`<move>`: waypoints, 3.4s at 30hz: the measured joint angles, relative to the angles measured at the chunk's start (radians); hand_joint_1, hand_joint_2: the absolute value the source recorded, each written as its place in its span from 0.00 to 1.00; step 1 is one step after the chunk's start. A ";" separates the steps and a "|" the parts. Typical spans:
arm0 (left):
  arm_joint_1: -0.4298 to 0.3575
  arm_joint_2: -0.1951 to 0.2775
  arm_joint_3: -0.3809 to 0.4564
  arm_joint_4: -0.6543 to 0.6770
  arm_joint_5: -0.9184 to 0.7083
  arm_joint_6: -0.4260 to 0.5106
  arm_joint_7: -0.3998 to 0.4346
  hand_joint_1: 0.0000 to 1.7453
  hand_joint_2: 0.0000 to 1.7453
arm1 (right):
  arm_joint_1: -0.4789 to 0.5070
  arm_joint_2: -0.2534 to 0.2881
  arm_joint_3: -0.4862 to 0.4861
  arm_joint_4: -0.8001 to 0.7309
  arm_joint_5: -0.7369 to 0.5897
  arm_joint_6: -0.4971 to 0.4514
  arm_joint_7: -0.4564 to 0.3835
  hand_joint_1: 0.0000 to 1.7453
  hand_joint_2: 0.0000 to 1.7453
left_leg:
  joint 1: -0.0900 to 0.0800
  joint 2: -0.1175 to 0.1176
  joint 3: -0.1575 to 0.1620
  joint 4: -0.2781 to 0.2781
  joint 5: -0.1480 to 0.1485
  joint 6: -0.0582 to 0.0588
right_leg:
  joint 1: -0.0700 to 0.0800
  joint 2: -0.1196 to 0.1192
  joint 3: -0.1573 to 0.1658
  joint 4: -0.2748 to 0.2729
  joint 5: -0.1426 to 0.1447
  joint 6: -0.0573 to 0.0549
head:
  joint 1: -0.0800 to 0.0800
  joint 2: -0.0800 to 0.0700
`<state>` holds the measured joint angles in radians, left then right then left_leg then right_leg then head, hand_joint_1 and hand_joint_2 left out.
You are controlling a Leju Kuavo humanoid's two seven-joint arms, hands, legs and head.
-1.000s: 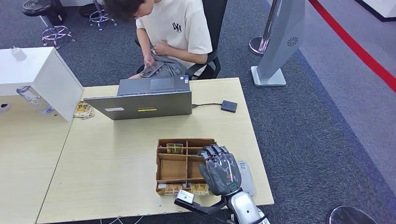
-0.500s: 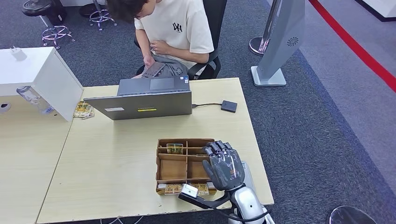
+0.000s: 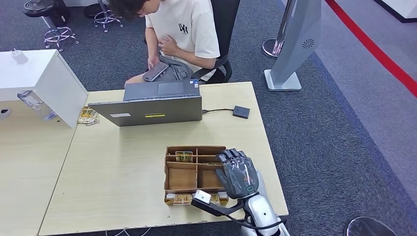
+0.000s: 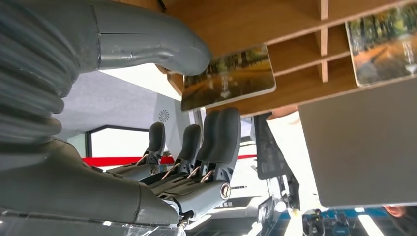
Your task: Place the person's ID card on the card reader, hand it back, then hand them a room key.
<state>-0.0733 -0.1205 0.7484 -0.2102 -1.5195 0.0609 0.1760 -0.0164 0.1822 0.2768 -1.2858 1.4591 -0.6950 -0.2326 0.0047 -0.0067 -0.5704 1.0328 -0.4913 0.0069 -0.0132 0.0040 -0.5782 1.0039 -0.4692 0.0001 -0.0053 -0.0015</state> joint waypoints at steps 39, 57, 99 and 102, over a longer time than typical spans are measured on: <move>0.002 0.000 0.018 0.000 0.020 0.002 -0.016 0.00 0.00 | 0.006 0.059 -0.063 -0.133 -0.772 0.009 -0.222 1.00 1.00 | 0.000 0.000 0.000 0.000 0.000 0.000 | 0.000 0.000 0.000 0.000 0.000 0.000 | 0.000 0.000; 0.002 -0.002 0.035 0.000 0.017 0.011 -0.032 0.00 0.00 | 0.058 -0.024 0.040 -0.460 -1.171 0.113 -0.282 1.00 1.00 | 0.000 0.000 0.000 0.000 0.000 0.000 | 0.000 0.000 0.000 0.000 0.000 0.000 | 0.000 0.000; -0.047 0.004 -0.116 0.000 -0.048 -0.074 -0.016 0.00 0.00 | -0.620 0.081 0.066 0.163 0.055 0.005 0.176 1.00 1.00 | 0.000 0.000 0.000 0.000 0.003 -0.001 | 0.000 0.000 -0.001 0.001 0.003 0.000 | 0.000 0.000; -0.052 0.005 -0.130 0.000 -0.048 -0.081 -0.011 0.00 0.00 | -0.682 0.078 0.077 0.258 0.075 0.005 0.239 1.00 1.00 | 0.000 0.000 0.000 0.000 0.004 -0.001 | 0.000 0.000 -0.001 0.001 0.004 -0.001 | 0.000 0.000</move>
<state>-0.1256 -0.1160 0.6185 -0.2102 -1.5679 -0.0200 0.1655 -0.6982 0.2605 0.3538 -1.0277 1.5338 -0.6905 0.0063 0.0047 -0.0067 -0.5707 1.0331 -0.4876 0.0054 -0.0133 0.0045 -0.5788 1.0048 -0.4657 -0.0006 -0.0054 -0.0015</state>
